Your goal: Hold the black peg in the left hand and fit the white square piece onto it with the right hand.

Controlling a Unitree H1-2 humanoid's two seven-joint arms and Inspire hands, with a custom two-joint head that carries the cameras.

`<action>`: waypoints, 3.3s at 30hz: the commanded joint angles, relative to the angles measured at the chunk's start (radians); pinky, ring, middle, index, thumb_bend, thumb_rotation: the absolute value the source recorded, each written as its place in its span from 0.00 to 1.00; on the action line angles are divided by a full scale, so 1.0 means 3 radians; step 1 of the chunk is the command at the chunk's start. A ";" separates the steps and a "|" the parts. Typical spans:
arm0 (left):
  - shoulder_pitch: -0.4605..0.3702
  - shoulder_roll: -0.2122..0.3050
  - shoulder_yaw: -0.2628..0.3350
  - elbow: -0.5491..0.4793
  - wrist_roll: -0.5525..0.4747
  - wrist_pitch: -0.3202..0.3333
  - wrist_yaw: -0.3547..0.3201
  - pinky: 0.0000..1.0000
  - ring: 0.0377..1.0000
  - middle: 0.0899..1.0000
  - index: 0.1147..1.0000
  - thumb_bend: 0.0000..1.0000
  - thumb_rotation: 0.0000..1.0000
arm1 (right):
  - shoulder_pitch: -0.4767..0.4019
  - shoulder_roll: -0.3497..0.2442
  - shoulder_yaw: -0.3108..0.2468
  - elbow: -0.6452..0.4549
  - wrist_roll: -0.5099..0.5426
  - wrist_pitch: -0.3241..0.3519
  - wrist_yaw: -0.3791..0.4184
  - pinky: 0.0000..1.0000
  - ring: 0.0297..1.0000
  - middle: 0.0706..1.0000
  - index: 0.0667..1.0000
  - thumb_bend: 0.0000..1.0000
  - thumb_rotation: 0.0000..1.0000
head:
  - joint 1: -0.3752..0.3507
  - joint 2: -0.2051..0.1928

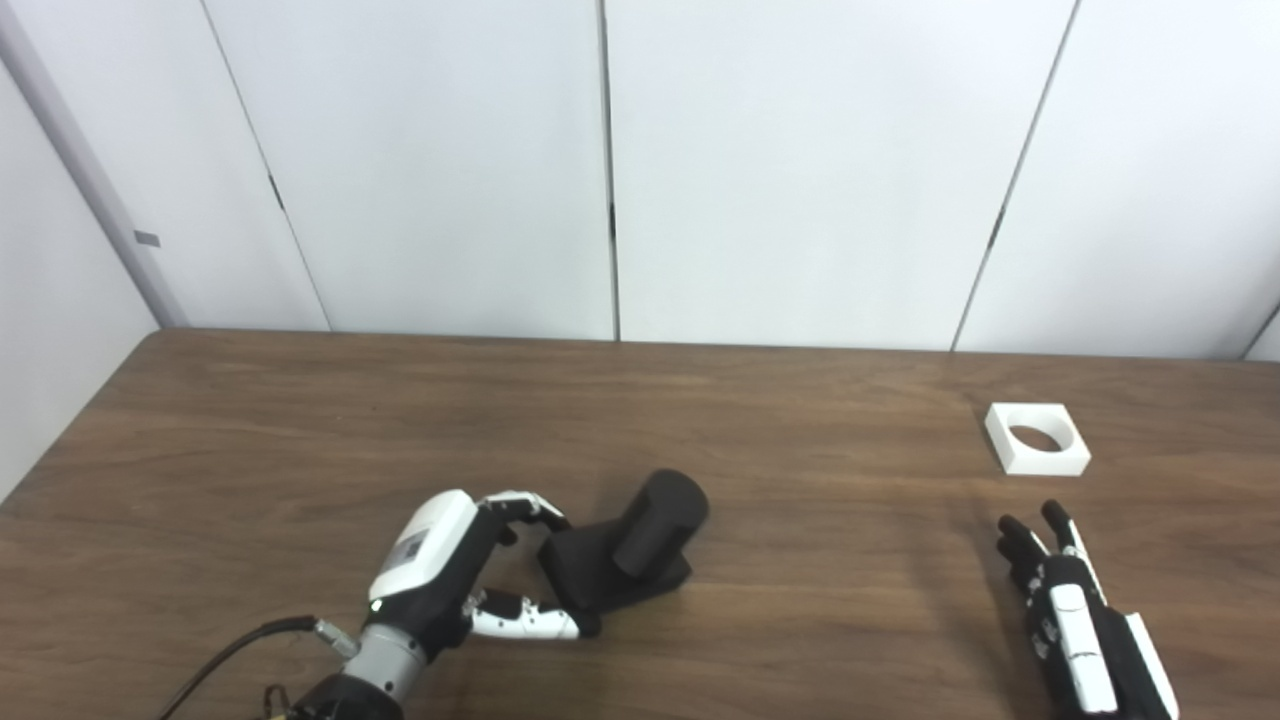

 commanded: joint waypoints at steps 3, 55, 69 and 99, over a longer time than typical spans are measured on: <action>-0.0063 0.0090 -0.0055 -0.0017 -0.0152 -0.0244 -0.0133 0.69 0.79 0.75 0.42 0.50 0.05 | -0.0012 0.0184 0.0024 -0.0089 -0.0011 0.0091 -0.0022 1.00 0.95 0.90 1.00 0.60 0.84 | -0.0094 0.0063; -0.0386 0.0240 -0.0883 0.0822 0.1016 -0.0748 -0.0139 1.00 0.89 0.79 0.43 0.51 0.05 | -0.0030 0.0208 0.0155 -0.0414 -0.0193 0.0415 -0.0176 1.00 0.89 0.86 1.00 0.65 0.87 | -0.0269 0.0340; -0.0647 0.0365 -0.1004 0.1038 0.0933 -0.1227 -0.0072 0.97 0.87 0.78 0.43 0.51 0.05 | -0.0014 0.0212 0.0159 -0.0442 -0.0199 0.0422 -0.0181 1.00 0.89 0.86 1.00 0.65 0.88 | -0.0318 0.0354; -0.0748 0.0363 -0.0990 0.1041 0.0589 -0.1387 -0.0260 0.96 0.87 0.76 0.43 0.51 0.06 | -0.0019 0.0219 0.0152 -0.0448 -0.0188 0.0399 -0.0188 1.00 0.86 0.85 1.00 0.63 0.88 | -0.0322 0.0374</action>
